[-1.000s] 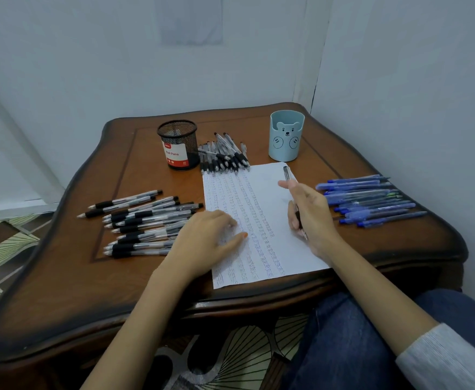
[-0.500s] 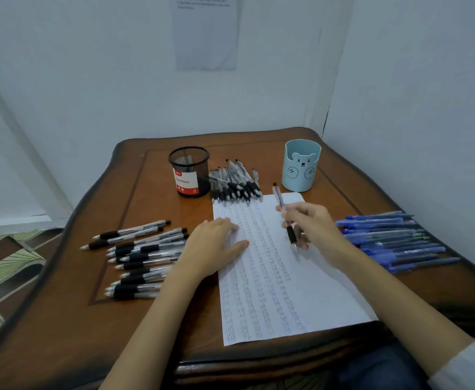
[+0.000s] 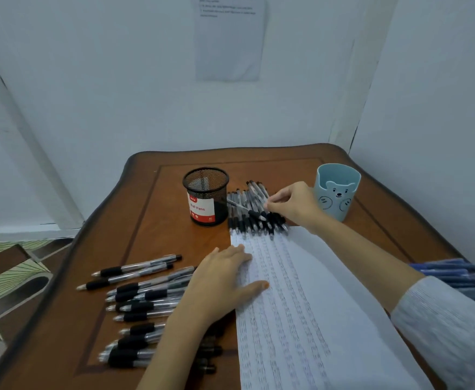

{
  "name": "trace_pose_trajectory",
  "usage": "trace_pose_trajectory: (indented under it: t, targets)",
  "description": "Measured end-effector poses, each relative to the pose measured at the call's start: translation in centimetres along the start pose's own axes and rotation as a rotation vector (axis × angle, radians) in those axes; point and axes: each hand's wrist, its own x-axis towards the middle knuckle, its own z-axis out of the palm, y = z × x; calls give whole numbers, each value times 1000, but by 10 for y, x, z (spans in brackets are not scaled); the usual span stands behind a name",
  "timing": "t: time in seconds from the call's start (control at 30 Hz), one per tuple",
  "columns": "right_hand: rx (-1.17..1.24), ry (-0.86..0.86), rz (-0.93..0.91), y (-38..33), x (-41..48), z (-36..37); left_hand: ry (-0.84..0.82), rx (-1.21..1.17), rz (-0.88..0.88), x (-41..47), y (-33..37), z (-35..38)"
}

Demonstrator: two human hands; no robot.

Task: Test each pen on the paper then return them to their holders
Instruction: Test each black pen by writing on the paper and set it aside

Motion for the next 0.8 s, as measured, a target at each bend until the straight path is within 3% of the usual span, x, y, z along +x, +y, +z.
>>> trace_pose_trajectory:
  t: [0.53, 0.8]
  targets:
    - [-9, 75, -81, 7, -15, 7, 64, 5, 21, -5, 1, 3]
    - [45, -71, -123, -4, -83, 7, 380, -38, -39, -39, 4, -19]
